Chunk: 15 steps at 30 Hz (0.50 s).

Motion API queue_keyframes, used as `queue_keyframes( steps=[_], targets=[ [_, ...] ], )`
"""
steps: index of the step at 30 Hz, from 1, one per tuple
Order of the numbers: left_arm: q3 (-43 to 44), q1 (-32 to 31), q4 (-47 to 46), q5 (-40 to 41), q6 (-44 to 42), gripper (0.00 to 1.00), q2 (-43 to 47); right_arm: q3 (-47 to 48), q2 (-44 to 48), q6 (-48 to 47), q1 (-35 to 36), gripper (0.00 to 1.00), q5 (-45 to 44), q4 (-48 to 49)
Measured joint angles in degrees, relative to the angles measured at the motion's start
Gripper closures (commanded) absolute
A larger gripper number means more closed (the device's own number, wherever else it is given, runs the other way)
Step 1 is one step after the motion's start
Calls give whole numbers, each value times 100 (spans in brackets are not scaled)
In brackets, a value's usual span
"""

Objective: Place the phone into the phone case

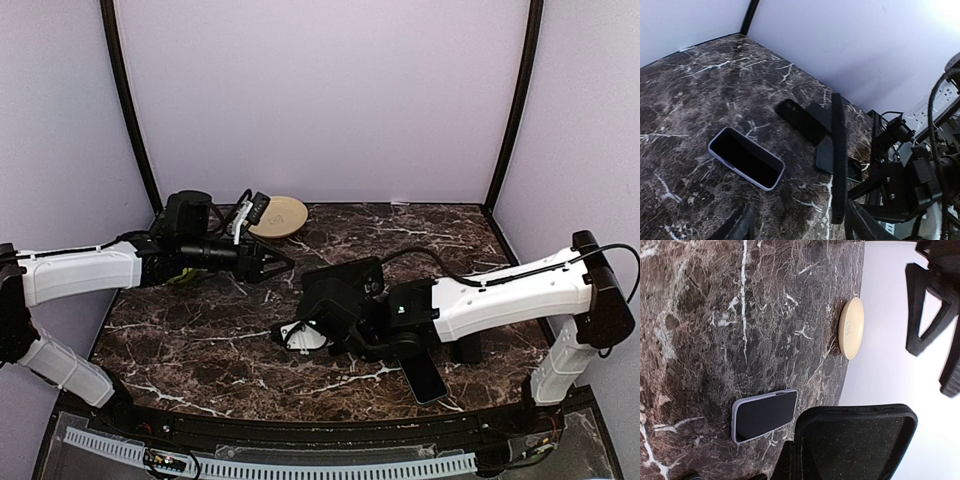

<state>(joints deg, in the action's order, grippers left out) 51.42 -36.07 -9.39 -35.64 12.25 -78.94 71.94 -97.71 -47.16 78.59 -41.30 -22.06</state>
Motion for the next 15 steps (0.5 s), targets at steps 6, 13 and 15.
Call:
queue_keyframes(
  steps=[6,13,15],
  targets=[
    [179,-251,63,-737,-203,34,-188,-57,-168,-562,129,100,-374,184],
    [186,-496,293,-892,-415,54,-345,-72,-249,-933,179,100,-549,337],
    [203,-522,352,-872,-444,65,-411,-76,-249,-1014,199,100,-605,422]
  ],
)
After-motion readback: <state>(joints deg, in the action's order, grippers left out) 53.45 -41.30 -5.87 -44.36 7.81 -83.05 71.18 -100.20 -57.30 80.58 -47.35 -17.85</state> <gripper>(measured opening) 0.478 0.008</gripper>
